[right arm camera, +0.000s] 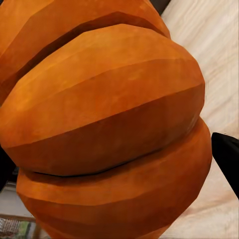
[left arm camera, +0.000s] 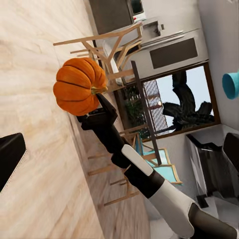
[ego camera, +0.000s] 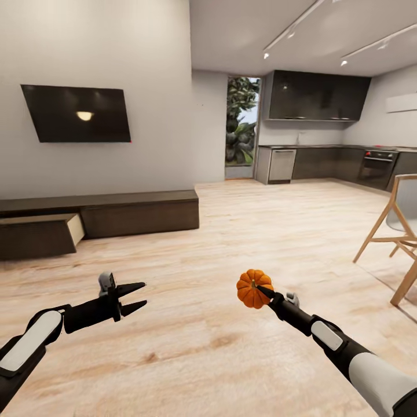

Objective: Place each of the two pumpkins and all three candles from the living room inside a cabinet in the living room (use any cabinet), then make sure every cabinet is closed, and position the cauldron so it is next to a table in the living room.

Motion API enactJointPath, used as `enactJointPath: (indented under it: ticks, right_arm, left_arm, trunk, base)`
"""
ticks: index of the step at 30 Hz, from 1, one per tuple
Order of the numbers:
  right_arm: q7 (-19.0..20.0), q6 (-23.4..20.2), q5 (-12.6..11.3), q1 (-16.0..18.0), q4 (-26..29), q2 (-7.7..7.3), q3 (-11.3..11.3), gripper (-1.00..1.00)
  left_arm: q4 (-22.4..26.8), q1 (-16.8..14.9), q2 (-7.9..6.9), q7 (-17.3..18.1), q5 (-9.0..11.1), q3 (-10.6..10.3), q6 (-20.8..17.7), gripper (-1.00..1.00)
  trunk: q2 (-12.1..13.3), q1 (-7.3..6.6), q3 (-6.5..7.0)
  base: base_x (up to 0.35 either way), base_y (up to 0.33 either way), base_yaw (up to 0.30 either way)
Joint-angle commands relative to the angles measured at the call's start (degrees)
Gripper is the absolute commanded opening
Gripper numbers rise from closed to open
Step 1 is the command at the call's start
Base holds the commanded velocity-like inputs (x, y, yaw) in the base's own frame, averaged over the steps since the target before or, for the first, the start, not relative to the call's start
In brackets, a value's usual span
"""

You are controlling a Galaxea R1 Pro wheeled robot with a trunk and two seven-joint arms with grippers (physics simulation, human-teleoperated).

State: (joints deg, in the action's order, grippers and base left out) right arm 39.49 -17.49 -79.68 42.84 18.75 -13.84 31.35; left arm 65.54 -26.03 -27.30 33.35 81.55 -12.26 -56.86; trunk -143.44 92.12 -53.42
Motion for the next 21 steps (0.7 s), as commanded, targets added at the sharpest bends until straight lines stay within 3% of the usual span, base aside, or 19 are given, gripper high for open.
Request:
enactJointPath:
  ticks: [1,9,21]
  right_arm:
    - [-0.07,-0.44,-0.84,0.05,0.07,-0.05,0.03,-1.00]
    - [-0.04,-0.28,-0.83,0.05,0.16,-0.08,0.01,-1.00]
    - [-0.02,-0.01,-0.83,0.05,0.50,-0.13,0.02,-1.00]
  left_arm:
    - [-0.07,-0.08,-0.03,0.31,-0.07,-0.13,-0.06,1.00]
    - [-0.07,-0.08,-0.03,0.31,-0.08,-0.13,-0.06,1.00]
    - [-1.62,-0.08,-0.03,0.31,-0.07,0.79,-0.07,1.00]
  trunk:
    - [-0.03,-0.01,-0.05]
    - [-0.03,-0.01,-0.06]
    - [-0.03,-0.01,-0.07]
  base:
    - [0.127,0.016,0.274]
    - [0.288,0.094,0.262]
    - [0.316,0.111,0.025]
